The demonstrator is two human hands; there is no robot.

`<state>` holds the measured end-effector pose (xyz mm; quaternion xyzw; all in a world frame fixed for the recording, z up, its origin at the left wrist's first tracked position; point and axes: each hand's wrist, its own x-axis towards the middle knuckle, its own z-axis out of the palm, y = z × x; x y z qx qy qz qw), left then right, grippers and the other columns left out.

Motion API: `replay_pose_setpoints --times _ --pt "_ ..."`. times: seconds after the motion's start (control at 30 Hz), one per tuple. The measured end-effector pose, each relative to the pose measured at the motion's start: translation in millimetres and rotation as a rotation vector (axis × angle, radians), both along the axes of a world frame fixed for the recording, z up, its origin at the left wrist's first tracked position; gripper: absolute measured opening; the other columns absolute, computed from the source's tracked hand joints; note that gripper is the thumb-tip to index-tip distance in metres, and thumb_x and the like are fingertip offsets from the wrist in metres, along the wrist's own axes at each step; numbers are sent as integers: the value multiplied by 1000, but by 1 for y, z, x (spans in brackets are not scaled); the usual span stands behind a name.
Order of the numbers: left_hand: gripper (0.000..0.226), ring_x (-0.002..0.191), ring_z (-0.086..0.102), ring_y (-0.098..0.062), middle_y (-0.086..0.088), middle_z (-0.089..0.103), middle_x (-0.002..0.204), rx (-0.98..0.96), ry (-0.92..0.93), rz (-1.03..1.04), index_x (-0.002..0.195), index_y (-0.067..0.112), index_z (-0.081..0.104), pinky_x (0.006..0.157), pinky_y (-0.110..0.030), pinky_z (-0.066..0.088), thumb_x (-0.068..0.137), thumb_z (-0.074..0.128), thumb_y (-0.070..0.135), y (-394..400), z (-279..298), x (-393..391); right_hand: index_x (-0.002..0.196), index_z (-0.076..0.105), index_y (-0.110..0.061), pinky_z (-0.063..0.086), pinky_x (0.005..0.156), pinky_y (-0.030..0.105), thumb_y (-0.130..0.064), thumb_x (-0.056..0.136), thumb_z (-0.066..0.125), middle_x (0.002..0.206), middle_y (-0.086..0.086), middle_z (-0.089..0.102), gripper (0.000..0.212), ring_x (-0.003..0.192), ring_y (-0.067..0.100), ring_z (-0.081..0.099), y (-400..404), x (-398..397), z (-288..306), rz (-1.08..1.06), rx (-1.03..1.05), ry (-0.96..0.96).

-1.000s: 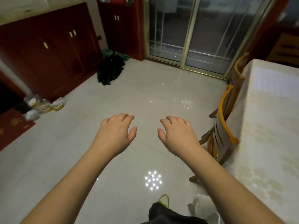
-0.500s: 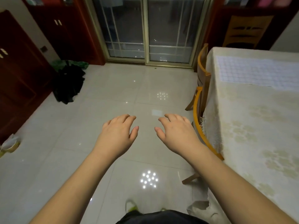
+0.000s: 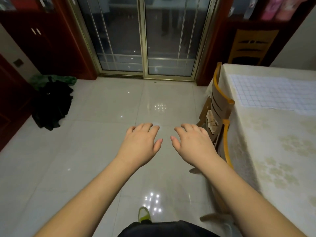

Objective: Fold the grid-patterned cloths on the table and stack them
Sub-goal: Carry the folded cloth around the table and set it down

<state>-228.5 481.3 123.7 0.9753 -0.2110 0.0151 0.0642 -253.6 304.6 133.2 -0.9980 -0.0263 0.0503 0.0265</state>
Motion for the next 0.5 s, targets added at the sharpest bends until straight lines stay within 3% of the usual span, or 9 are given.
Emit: replay_pose_setpoints --times 0.27,0.5 --pt "47 127 49 -23 -1 53 137 23 22 -95 136 19 50 106 -41 32 97 44 44 7 1 87 141 43 -23 28 107 37 -47 101 28 141 1 48 49 130 22 42 5 68 1 -80 -3 25" --pt "49 128 48 -22 -1 52 138 29 45 -194 138 20 48 108 -42 32 96 44 46 -45 -11 168 143 40 -23 28 108 38 -46 101 29 143 1 47 50 132 22 42 -38 135 -11 -165 4 28"
